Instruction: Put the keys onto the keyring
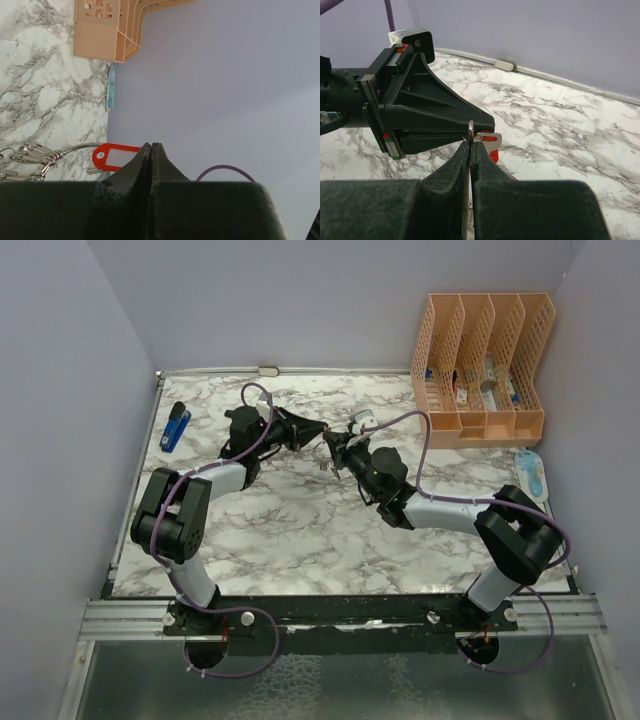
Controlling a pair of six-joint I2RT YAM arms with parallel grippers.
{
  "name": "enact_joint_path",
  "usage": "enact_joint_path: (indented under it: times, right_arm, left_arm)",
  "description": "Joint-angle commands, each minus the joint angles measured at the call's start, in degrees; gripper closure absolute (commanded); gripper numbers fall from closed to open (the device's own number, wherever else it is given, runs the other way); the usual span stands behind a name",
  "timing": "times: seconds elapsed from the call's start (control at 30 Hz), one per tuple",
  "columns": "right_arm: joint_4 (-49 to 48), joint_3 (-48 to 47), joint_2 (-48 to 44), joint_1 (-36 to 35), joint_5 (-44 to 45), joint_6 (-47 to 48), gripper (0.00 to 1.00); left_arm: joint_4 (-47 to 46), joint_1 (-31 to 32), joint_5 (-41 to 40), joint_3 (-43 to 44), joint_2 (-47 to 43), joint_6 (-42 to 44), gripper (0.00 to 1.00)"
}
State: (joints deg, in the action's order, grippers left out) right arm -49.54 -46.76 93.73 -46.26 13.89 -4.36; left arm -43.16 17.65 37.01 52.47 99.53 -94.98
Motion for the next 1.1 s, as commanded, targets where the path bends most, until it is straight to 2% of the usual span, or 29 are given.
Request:
enact_joint_path:
  times: [0.0,1.07]
  right_arm:
    - [-0.29,-1.58,0.45,0.51,1.28,0.17,0.99]
    - [1.22,0.51,2.35,1.06,2.46,-2.75,0.99]
  left_arm:
    - [-0.99,0.32,1.46,0.73,-1.97,0.43,1.00]
    - [-3.36,0.29,1.70,0.81,-3.55,-0.93,1.00]
